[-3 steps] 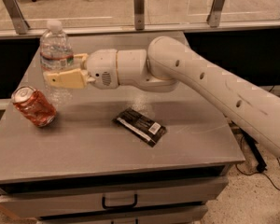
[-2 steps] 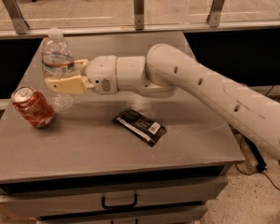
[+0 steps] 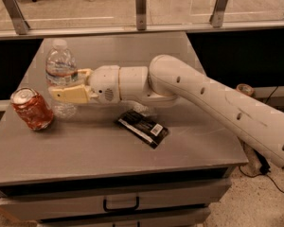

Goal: Move water bottle near coke can

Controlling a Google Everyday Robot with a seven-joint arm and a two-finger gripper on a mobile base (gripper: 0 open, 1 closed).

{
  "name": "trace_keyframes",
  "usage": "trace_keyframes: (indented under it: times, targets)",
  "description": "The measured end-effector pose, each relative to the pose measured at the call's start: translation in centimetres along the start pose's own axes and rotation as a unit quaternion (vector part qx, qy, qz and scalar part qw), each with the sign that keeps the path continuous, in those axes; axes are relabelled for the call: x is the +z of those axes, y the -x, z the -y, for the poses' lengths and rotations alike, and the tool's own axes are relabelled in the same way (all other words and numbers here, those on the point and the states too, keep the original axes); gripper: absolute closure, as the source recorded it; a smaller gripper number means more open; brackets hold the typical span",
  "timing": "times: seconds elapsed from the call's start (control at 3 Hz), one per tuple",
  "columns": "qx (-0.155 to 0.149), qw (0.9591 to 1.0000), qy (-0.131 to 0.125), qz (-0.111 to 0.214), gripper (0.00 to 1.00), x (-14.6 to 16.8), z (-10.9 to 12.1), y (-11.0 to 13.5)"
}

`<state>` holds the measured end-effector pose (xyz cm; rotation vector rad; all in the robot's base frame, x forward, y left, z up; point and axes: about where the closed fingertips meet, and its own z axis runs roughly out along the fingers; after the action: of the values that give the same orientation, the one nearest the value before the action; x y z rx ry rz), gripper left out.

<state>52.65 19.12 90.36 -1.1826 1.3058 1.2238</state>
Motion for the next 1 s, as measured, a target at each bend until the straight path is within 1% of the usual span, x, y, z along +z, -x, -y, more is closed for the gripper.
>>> trace_keyframes:
  times: [0.67, 1.0]
  targets:
    - [-0.006, 0.9999, 0.011, -0.005, 0.12, 0.2, -0.14, -0.37]
    - [-0.011, 0.9997, 0.015, -0.016, 0.0, 0.15, -0.14, -0.33]
